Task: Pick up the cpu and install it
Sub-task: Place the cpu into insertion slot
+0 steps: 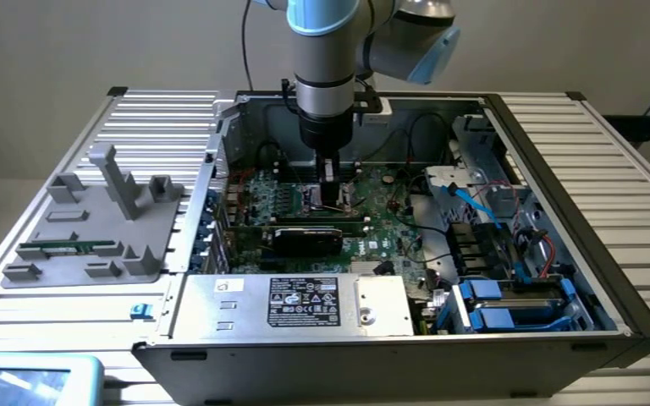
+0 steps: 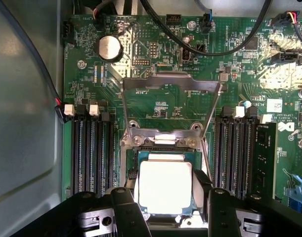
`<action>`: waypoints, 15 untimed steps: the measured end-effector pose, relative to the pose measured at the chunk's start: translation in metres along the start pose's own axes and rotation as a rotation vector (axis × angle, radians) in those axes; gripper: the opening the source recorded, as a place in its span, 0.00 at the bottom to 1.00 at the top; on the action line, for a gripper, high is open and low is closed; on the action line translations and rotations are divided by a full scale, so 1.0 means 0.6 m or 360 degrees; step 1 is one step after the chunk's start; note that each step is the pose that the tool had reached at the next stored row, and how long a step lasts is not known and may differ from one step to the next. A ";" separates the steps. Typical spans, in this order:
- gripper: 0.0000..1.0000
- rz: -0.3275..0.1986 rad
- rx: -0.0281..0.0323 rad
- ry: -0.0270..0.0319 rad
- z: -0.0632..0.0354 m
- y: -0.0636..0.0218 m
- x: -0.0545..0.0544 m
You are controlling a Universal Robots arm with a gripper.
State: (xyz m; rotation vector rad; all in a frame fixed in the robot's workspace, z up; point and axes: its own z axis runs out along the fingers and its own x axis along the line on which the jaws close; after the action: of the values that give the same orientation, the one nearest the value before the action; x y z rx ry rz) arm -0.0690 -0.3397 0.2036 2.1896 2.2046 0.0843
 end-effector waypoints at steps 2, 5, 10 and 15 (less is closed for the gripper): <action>0.53 0.0000 0.00002 -0.00002 0.000 0.000 0.000; 0.53 0.0000 0.00002 -0.00002 0.000 0.000 0.000; 0.53 0.0000 0.00001 0.00000 0.001 0.000 0.000; 0.53 0.0000 0.00000 0.00000 0.002 0.000 0.000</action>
State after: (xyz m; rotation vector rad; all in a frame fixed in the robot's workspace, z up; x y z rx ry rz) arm -0.0692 -0.3397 0.2024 2.1898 2.2044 0.0843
